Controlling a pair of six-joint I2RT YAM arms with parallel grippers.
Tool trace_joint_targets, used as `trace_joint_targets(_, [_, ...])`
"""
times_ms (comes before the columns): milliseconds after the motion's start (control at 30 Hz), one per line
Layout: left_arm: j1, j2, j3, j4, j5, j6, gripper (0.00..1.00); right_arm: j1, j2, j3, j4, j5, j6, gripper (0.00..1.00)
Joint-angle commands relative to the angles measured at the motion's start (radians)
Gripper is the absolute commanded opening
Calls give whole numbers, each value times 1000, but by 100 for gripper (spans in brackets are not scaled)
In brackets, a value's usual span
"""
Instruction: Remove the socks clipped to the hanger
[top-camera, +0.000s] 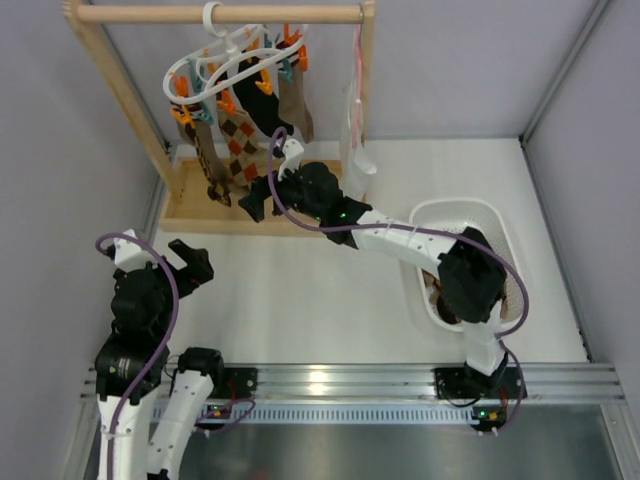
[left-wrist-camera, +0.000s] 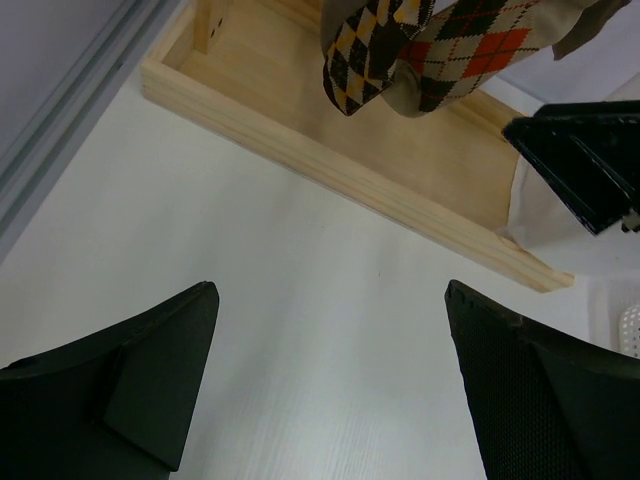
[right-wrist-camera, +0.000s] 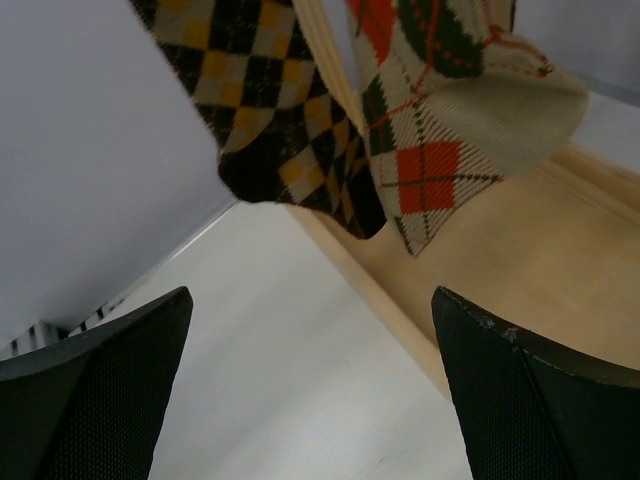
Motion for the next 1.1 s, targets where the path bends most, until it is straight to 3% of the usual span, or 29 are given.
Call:
trace_joint_targets(0, [-16,-4,-16,62,-33,-23,99,-45,83,126,42,54,34,99])
trace_joint_targets(367, [-33,-1,-20,65,-41,-24,99,-86,325,364,116,-79,27,100])
trace_joint_targets(500, [-33,1,-20,65,-43,-26,99,-88,397,415,191,-145,37,93])
trace_joint_targets(667, [-33,-1,-20,63,-44,-26,99,-89,454,478,255,-217,45,62])
trace_joint_targets(700, [-31,-1,-20,65,-44,-26,99,-89,454,475,268,-217,47,61])
trace_joint_targets(733, [-33,-2,-20,63,-44,-26,98,-89,450,466,281,-217,48,50])
trace_joint_targets(800, [-33,-4,-20,65,-44,-26,99,-86,418,389,376,-216,64,38])
trace_joint_targets(833, [-33,-4,-22,65,-46,-26,99,-82,404,362,399,-211,64,24])
trace_joint_targets(900, [-33,-1,-20,65,-41,-24,99,-63,356,291,433,-190,35,12])
trace_joint_targets(1067, [-33,8,-5,66,12,-4,99,-3,206,32,537,-55,-39,8])
